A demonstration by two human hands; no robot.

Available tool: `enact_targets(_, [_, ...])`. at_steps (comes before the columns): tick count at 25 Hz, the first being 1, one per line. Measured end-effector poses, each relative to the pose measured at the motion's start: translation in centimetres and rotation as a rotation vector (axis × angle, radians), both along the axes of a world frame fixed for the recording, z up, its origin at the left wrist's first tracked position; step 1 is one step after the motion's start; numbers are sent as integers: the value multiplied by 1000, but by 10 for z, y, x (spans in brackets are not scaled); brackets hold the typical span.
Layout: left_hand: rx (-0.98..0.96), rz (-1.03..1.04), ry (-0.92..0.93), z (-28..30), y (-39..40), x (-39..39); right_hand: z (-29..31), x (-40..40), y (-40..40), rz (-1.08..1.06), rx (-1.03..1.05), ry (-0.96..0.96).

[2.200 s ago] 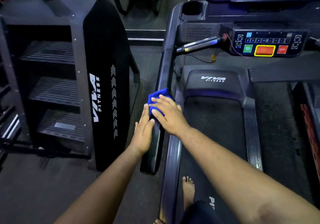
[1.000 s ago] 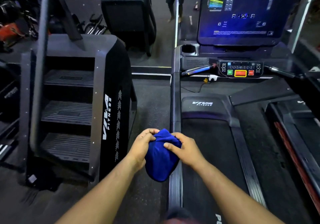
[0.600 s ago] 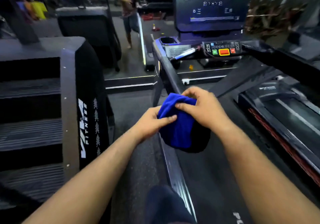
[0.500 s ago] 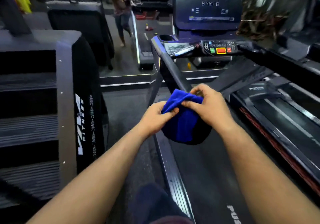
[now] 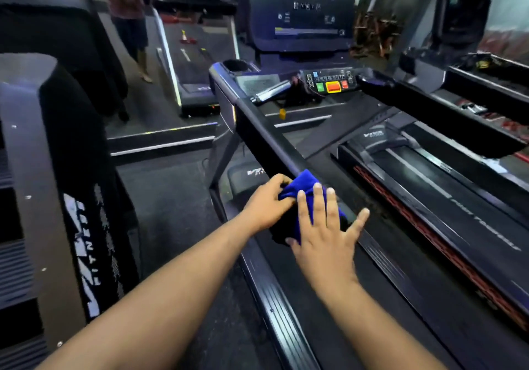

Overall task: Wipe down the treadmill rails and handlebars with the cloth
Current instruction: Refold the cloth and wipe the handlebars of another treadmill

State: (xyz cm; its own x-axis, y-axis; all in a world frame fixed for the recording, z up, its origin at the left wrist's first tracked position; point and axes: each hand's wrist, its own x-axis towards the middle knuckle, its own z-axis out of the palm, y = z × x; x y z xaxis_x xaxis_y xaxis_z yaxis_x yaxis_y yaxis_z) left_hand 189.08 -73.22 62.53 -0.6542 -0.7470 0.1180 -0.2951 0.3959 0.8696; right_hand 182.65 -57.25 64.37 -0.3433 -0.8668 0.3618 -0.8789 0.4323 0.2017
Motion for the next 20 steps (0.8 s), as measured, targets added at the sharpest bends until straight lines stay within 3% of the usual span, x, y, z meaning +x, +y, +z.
enact_targets(4, [-117,-38,34,-2,-43,8,4,-2,-37,-73,185,114])
enact_targets(9, [-601,6,-12,10,-105,9,33,-3,-109,-195,310,181])
enact_targets(14, [-853,-277,-29,-1,-143,6,35,16,-56,-394,337,228])
enact_targets(17, [-880,-357,1,-3,-155,-5,15,22,-70,-429,201,213])
enact_targets(20, [-800,-414,125,1,-171,-10,-6,19,-135,-408,105,231])
